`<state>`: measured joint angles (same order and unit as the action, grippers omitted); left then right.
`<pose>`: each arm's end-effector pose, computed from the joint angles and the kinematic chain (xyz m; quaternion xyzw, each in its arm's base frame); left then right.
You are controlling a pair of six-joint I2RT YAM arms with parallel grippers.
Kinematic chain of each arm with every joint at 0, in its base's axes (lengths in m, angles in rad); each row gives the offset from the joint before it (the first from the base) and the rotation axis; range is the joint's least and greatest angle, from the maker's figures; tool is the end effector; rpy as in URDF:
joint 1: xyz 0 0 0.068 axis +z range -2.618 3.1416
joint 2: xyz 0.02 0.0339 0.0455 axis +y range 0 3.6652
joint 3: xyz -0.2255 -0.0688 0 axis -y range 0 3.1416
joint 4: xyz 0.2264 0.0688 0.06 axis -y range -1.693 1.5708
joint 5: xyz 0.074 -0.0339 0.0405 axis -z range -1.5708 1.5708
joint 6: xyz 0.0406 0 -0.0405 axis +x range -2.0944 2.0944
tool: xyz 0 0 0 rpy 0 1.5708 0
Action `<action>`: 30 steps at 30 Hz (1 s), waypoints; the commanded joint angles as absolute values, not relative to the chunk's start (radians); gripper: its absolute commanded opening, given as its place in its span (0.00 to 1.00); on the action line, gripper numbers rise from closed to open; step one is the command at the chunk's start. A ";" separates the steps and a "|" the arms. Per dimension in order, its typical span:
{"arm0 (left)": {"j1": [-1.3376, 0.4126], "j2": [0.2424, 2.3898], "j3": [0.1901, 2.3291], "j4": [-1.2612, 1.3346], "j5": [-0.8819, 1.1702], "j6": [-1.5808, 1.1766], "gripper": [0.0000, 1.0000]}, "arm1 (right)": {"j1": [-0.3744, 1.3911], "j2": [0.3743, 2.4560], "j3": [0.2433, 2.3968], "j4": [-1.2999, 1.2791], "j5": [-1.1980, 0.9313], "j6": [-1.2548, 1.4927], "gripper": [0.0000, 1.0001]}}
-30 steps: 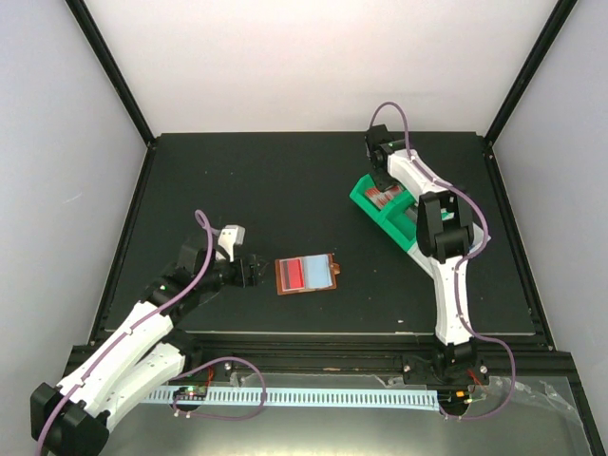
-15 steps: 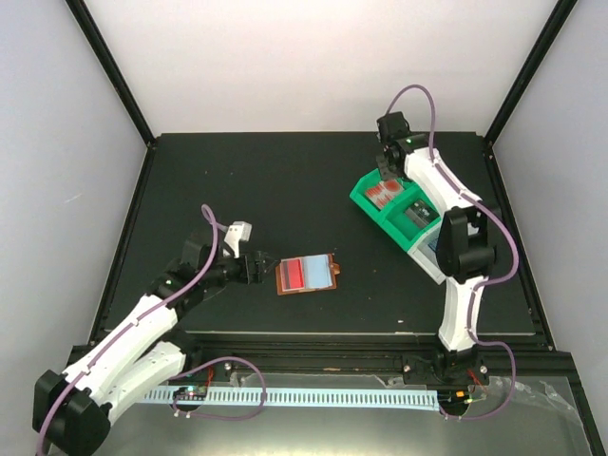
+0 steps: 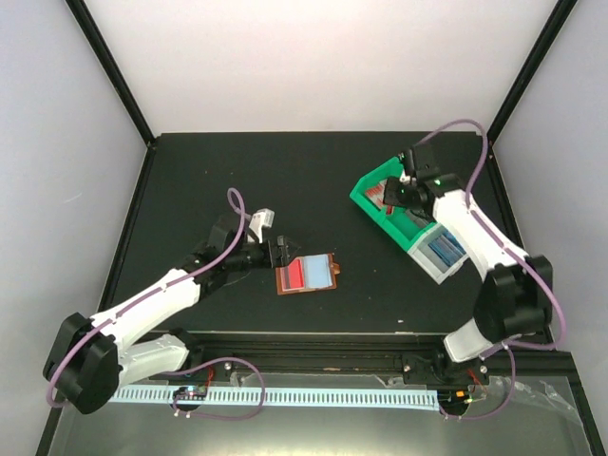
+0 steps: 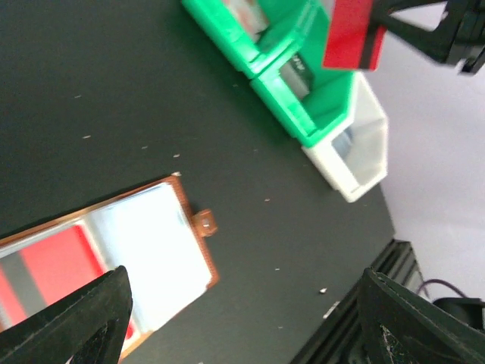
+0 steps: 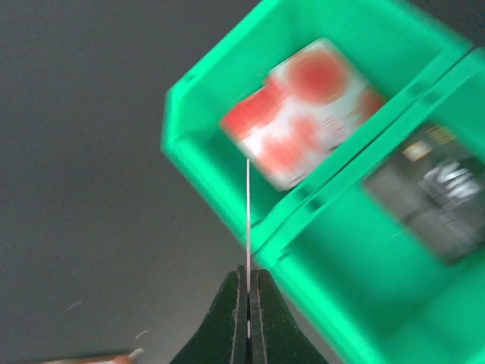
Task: Put the credit cards into the card holder
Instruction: Pick up the credit card from the storage box.
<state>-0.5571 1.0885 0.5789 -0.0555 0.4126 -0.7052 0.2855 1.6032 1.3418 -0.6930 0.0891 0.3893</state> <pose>0.1919 -0.1387 0.1957 0.0350 0.8626 -0.4232 0.2749 0.3154 0.0888 0.2450 0.0629 0.9500 0.0603 0.3000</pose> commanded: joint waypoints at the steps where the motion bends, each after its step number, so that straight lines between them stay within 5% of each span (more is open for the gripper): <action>1: -0.586 1.081 0.641 0.022 0.454 -0.764 0.83 | 0.289 1.432 1.161 -0.490 -0.289 0.604 0.01; 11: -0.612 0.992 0.639 0.052 0.583 -0.914 0.84 | 0.313 1.231 0.850 -0.230 -0.825 1.066 0.01; 24: -0.638 0.995 0.540 0.203 0.681 -1.164 0.83 | 0.535 1.083 0.665 0.023 -0.877 1.429 0.01; 30: -0.644 0.992 0.477 0.363 0.750 -1.325 0.71 | 0.620 1.101 0.636 0.084 -0.848 1.480 0.01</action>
